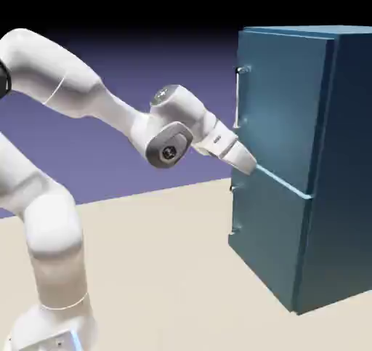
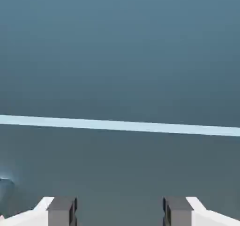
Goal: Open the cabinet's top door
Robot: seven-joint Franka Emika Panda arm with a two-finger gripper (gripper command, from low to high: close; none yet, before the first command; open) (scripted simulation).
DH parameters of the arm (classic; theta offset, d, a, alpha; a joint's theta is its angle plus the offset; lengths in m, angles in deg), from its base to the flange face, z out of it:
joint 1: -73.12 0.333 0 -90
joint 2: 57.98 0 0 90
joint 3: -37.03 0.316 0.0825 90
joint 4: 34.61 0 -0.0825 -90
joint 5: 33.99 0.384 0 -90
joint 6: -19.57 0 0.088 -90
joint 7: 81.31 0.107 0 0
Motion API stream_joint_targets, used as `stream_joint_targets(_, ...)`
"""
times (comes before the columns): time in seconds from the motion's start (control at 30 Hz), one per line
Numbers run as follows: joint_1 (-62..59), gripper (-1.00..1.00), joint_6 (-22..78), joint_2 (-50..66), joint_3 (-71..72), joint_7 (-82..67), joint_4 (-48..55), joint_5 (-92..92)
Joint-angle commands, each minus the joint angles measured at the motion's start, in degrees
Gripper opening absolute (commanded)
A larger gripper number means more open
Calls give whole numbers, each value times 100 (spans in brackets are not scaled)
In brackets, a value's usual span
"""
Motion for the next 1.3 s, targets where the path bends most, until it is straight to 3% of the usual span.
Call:
stream_joint_targets(0.0, -123, 0, 55, -132, 128, -88, 28, 250)
stream_joint_targets(1.27, -4798, 0, 2142, -5154, 4974, -3420, 1071, 9720)
